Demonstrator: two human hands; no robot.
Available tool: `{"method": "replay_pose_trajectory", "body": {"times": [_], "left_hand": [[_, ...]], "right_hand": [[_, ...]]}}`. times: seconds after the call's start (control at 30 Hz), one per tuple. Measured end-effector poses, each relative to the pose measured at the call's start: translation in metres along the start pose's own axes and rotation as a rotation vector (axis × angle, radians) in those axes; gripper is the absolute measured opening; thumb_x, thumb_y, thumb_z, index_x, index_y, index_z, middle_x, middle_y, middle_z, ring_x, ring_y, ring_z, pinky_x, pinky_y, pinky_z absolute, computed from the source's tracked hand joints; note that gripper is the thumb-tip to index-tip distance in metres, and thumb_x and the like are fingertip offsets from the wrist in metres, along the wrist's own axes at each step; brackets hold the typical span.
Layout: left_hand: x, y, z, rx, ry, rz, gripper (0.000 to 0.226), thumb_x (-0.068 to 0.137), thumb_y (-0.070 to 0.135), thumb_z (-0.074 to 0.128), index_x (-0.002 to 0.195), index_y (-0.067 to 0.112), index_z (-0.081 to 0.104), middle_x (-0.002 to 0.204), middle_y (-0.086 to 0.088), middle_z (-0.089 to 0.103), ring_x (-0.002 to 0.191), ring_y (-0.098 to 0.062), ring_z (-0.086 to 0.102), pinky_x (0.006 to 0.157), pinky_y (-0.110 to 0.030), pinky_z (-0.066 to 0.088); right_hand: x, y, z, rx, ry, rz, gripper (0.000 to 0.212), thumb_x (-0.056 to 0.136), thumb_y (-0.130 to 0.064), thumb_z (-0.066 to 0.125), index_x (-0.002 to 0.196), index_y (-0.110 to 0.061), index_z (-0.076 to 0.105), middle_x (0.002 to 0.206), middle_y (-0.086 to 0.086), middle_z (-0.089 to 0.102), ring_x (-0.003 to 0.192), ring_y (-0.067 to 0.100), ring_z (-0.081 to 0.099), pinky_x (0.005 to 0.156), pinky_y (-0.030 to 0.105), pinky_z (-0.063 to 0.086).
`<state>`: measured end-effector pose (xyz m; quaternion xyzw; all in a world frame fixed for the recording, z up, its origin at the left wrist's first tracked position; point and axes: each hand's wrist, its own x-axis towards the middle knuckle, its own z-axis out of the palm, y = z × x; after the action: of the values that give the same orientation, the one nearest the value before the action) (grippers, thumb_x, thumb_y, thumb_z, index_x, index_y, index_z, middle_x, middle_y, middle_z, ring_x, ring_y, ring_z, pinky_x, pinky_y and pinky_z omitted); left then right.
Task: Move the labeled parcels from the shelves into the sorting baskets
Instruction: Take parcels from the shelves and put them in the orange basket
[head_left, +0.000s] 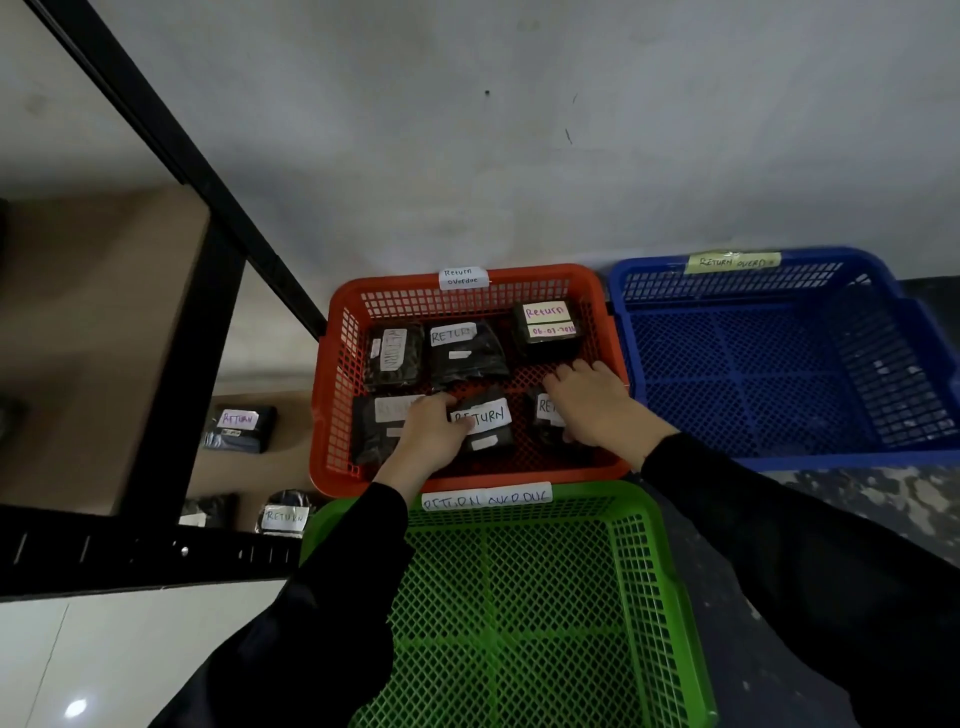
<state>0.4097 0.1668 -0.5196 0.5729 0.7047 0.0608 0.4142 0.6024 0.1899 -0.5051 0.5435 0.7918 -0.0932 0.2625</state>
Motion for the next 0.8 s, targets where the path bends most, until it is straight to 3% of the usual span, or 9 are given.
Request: {"method": "replay_pose_trajectory", "body": {"times": [0.17,0.3,0.43,0.63,0.8], "left_hand": [[-0.016,0.001,-0.004,0.067,0.047,0.097,0.047,0.097,0.02,0.051,0.141,0.009,0.04,0.138,-0.018,0.045,0.118,-0.03,0.05,0.089,-0.034,0.043],[-0.057,0.001,-0.014,0.114,0.123,0.234,0.04,0.097,0.025,0.05,0.135,0.012,0.049,0.129,-0.012,0.052,0.119,-0.026,0.05,0.095,-0.032,0.04],[-0.115,-0.009,-0.029,0.181,0.215,0.353,0.034,0.096,0.027,0.05,0.128,0.017,0.055,0.123,-0.004,0.054,0.118,-0.022,0.048,0.096,-0.033,0.042],[-0.202,-0.048,-0.05,0.229,0.415,0.491,0.027,0.094,0.028,0.052,0.119,0.022,0.059,0.113,0.004,0.06,0.101,-0.018,0.059,0.08,-0.038,0.053],[-0.253,-0.101,-0.071,0.248,0.511,0.537,0.022,0.094,0.027,0.052,0.113,0.024,0.063,0.101,0.007,0.062,0.083,-0.017,0.063,0.066,-0.034,0.051]], "right_hand": [[-0.022,-0.001,-0.003,0.187,0.142,-0.039,0.064,0.084,-0.034,0.066,0.136,-0.011,0.038,0.133,0.012,0.046,0.122,0.03,0.044,0.098,0.041,0.037],[-0.064,-0.012,-0.004,0.419,0.341,-0.112,0.049,0.091,-0.033,0.055,0.136,-0.02,0.041,0.13,0.005,0.048,0.12,0.025,0.045,0.097,0.04,0.036],[-0.109,-0.035,-0.002,0.545,0.429,-0.085,0.043,0.093,-0.037,0.051,0.133,-0.023,0.047,0.128,0.0,0.052,0.12,0.023,0.047,0.097,0.038,0.035],[-0.17,-0.09,0.005,0.617,0.63,-0.067,0.037,0.091,-0.031,0.057,0.126,-0.02,0.056,0.119,-0.002,0.058,0.112,0.019,0.053,0.094,0.037,0.041],[-0.209,-0.156,-0.003,0.627,0.726,-0.101,0.035,0.091,-0.03,0.056,0.124,-0.018,0.057,0.117,-0.003,0.058,0.111,0.018,0.054,0.098,0.039,0.043]]}}
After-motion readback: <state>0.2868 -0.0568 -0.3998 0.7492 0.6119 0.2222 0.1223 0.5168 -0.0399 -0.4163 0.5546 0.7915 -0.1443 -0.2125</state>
